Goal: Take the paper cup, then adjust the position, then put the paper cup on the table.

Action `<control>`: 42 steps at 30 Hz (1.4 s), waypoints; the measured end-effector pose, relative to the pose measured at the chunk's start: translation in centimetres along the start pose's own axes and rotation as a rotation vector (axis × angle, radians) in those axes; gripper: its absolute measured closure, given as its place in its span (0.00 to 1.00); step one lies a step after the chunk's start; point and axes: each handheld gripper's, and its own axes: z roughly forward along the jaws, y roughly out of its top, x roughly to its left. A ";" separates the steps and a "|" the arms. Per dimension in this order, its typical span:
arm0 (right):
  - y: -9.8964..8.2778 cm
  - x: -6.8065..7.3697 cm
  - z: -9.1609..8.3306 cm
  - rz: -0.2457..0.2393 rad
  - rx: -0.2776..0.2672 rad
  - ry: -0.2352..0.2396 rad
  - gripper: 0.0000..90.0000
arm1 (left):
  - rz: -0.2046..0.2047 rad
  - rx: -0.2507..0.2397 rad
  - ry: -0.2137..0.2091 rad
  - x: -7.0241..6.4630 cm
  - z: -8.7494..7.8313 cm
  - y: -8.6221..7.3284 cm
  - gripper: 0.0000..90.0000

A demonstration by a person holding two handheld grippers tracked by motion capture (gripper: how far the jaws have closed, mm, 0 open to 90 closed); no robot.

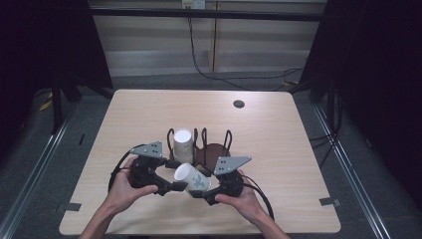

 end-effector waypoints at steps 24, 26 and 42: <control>-0.1 -1.0 -1.1 0.014 0.104 -0.042 0.35 | 0.032 0.056 0.045 0.3 0.5 -0.8 0.21; 0.0 -1.0 -1.2 0.004 0.115 -0.040 0.35 | 0.043 0.060 0.046 0.2 0.6 -0.8 0.22; 0.4 -1.2 -1.3 0.000 0.216 -0.016 0.35 | 0.121 0.072 0.069 0.1 0.5 -0.8 0.26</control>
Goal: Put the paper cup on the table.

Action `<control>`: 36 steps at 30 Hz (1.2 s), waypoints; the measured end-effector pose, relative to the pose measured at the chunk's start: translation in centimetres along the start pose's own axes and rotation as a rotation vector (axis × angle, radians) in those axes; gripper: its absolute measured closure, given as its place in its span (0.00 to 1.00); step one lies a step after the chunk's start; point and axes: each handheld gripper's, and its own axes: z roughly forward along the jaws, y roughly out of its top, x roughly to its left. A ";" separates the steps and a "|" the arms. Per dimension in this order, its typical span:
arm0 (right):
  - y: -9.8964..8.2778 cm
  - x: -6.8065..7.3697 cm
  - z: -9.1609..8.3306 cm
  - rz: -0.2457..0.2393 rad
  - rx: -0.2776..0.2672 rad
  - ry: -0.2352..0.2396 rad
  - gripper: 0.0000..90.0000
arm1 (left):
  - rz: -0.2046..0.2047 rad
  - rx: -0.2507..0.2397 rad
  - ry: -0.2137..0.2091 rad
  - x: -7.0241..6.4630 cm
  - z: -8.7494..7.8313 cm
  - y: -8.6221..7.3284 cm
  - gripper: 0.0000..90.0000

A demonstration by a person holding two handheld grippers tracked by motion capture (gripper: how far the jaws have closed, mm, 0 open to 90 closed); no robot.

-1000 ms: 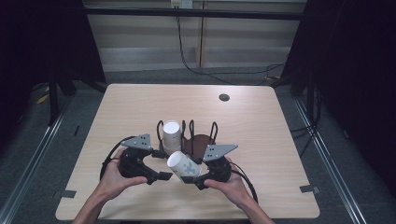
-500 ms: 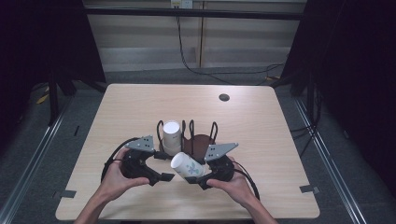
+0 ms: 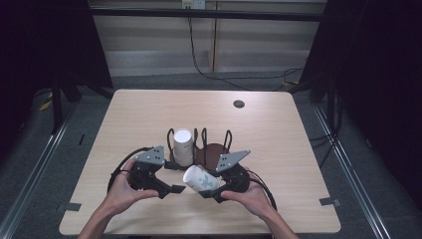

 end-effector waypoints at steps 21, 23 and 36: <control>1.7 -0.2 0.4 -0.075 0.230 0.024 0.35 | 0.009 0.026 0.025 0.4 -0.3 -0.2 0.25; 2.0 -0.2 0.4 -0.083 0.247 0.021 0.35 | 0.003 0.033 0.032 0.4 -0.3 -0.2 0.21; 2.6 -0.1 1.6 -0.083 0.401 0.025 0.35 | 0.034 0.135 0.020 0.0 1.4 -0.5 0.22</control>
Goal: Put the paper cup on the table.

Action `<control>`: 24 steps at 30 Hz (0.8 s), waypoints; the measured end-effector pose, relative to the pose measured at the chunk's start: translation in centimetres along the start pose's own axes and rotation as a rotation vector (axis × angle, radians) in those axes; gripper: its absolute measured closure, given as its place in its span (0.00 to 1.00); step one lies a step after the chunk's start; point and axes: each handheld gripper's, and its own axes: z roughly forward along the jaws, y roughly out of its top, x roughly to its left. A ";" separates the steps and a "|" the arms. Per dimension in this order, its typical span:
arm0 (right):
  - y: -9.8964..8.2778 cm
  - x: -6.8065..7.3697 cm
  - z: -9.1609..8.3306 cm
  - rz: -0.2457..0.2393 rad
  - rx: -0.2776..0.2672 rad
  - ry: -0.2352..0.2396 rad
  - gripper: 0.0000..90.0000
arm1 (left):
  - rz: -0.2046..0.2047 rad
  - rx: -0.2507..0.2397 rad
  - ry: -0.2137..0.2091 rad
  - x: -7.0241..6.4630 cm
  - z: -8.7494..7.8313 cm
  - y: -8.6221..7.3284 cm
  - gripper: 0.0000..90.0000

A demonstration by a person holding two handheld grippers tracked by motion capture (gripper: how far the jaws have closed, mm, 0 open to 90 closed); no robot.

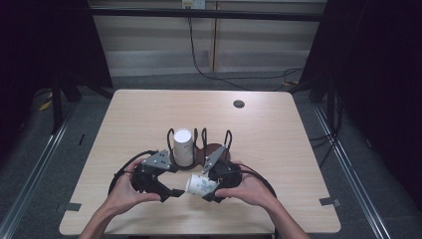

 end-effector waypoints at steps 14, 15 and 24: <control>0.8 0.4 0.5 -0.028 0.089 -0.010 0.35 | 0.044 0.067 -0.052 -0.6 1.8 -0.1 0.31; 0.9 0.6 0.4 -0.024 0.090 -0.011 0.35 | 0.046 0.073 -0.052 -0.6 1.9 -0.1 0.31; 1.2 1.2 0.9 -0.066 0.085 0.003 0.35 | 0.056 0.090 -0.077 -0.8 2.1 -0.1 0.34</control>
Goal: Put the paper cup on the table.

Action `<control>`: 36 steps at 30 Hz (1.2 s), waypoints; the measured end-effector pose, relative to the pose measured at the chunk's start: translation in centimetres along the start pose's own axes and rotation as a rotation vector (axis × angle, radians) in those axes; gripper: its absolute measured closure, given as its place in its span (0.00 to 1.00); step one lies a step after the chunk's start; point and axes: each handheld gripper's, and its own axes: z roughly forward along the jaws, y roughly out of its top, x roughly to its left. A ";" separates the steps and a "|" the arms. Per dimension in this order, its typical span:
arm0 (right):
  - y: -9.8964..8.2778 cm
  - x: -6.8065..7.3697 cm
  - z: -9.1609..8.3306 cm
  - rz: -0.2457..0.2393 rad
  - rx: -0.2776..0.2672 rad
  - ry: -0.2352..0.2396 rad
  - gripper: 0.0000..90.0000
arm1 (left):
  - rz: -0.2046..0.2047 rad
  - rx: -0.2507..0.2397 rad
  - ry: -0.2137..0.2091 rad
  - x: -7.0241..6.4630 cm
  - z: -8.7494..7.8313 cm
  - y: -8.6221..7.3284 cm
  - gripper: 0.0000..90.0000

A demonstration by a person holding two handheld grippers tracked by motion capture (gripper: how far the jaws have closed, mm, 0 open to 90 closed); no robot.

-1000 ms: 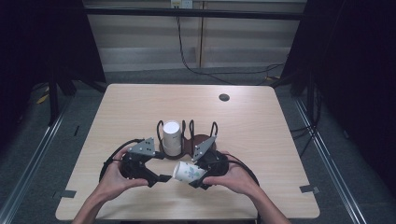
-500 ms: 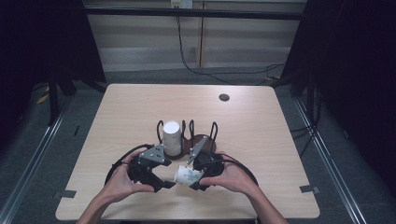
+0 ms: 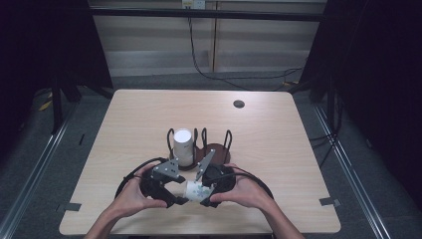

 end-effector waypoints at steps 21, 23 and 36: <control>0.4 0.5 0.6 -0.044 -0.026 0.030 0.35 | 0.000 0.011 -0.044 -0.3 1.0 0.2 0.36; 0.4 0.5 0.5 -0.044 -0.034 0.028 0.35 | -0.009 0.004 -0.050 -0.2 1.0 0.2 0.36; 0.3 0.5 0.3 -0.055 -0.064 0.054 0.34 | 0.005 -0.007 -0.089 -0.2 0.8 0.2 0.40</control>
